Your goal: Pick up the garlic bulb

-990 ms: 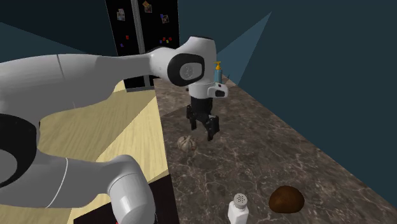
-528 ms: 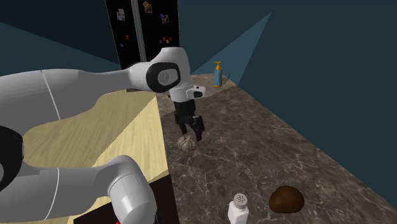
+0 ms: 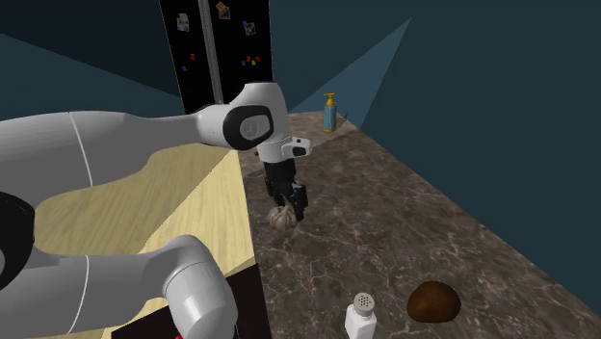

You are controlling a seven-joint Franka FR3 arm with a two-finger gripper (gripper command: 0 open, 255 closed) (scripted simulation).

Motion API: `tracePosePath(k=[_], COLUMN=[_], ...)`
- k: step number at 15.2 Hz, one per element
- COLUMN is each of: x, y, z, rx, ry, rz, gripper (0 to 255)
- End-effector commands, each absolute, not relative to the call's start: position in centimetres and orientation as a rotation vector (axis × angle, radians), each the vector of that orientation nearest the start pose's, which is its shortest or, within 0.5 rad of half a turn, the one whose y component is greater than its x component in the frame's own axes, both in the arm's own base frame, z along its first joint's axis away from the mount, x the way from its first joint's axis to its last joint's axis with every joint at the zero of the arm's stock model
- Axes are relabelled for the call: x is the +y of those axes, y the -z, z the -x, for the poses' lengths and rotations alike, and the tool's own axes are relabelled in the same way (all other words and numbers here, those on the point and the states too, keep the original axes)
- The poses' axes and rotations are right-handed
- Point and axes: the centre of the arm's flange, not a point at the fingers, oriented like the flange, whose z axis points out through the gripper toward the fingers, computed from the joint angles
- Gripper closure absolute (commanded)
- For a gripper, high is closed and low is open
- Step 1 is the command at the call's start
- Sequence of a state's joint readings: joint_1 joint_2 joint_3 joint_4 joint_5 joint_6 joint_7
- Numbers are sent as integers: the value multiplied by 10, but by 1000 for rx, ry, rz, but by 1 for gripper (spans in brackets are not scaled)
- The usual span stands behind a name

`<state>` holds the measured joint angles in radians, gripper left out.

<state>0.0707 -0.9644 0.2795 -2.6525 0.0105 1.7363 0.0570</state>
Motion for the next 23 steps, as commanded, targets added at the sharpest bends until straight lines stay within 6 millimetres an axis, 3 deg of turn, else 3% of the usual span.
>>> tracePosePath(k=[1, 7, 23], x=[103, 104, 104], y=[-504, -504, -584], z=[-258, -258, -258], rx=[-297, -297, -297], ry=[97, 97, 97], rz=[3339, 3339, 3339], gripper=[255, 255, 255])
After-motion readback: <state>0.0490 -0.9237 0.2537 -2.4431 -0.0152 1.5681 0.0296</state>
